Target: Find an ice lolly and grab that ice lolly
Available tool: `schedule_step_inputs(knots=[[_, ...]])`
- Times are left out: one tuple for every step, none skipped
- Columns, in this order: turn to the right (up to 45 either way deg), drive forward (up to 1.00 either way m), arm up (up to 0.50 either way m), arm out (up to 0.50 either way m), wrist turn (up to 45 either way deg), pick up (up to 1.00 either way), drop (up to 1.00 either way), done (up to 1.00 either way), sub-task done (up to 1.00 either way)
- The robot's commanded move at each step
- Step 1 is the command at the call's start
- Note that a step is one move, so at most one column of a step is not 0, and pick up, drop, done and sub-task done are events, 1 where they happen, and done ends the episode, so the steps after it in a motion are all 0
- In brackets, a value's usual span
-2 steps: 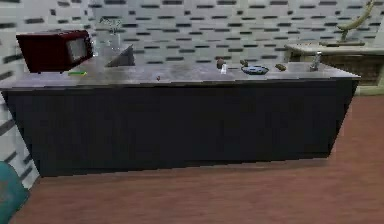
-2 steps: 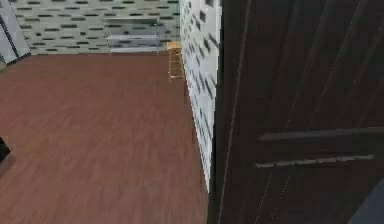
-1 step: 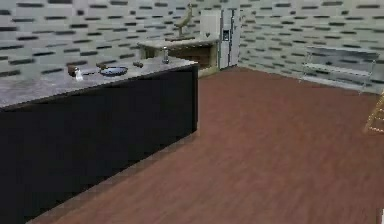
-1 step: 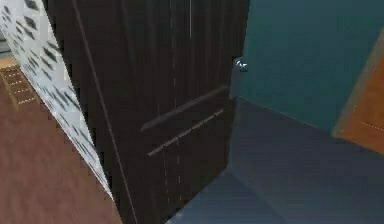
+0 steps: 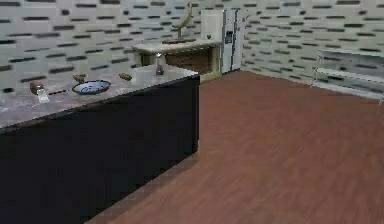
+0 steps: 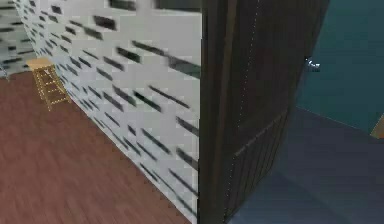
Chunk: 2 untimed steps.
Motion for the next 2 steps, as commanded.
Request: schedule_step_inputs(knots=[[30.0, 0.00, 0.00, 0.00, 0.0, 0.00, 0.00, 0.00, 0.00], [0.0, 1.00, 0.00, 0.00, 0.0, 0.00, 0.00, 0.00, 0.00]])
